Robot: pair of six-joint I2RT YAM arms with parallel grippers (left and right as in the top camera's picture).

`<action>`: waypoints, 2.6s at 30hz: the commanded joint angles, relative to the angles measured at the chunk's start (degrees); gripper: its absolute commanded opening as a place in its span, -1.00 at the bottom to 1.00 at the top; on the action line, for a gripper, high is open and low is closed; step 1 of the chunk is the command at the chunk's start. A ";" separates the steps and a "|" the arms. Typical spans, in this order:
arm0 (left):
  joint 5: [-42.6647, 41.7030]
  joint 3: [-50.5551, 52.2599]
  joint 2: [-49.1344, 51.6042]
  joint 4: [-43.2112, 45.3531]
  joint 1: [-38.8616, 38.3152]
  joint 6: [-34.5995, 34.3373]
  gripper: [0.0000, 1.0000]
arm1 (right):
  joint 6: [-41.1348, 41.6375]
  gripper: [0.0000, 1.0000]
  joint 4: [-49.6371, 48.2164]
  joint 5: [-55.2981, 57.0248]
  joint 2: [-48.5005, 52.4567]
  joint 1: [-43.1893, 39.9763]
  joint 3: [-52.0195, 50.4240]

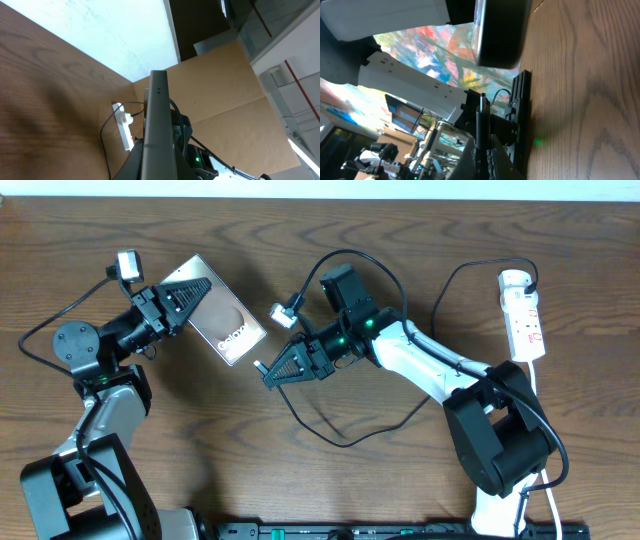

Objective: Plug charger to phone and switch on socket
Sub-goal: 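Lift the connector with the right gripper toward the phone's bottom port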

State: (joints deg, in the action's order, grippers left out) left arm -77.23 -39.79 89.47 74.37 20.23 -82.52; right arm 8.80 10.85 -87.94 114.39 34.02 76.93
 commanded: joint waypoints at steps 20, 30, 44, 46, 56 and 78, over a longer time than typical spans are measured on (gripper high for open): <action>-0.15 -0.92 -0.74 0.81 -1.03 -0.50 -0.86 | 6.40 -0.98 -7.69 -1.53 0.35 0.48 0.63; -0.55 -0.92 -0.74 0.81 -1.03 -0.50 -0.86 | 6.43 -0.98 -8.52 -1.51 0.35 -0.87 0.63; -0.55 -0.92 -0.74 0.79 -1.05 -0.52 -0.86 | 6.43 -0.98 -8.57 -1.49 0.35 -1.42 0.63; -0.52 -0.92 -0.74 0.79 -1.09 -0.52 -0.86 | 6.43 -0.98 -8.74 -1.49 0.35 -1.29 0.63; -0.31 -0.92 -0.74 0.79 -1.22 -0.52 -0.86 | 6.43 -0.98 -8.81 -1.46 0.35 -0.66 0.63; -1.68 -0.92 -0.74 0.98 -3.34 2.60 -0.86 | 16.46 -0.98 -20.85 -1.11 0.35 -0.61 0.63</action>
State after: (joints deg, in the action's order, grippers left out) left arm -75.48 -39.88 89.47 74.46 17.63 -82.46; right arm 19.18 -5.39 -88.82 114.43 33.26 76.71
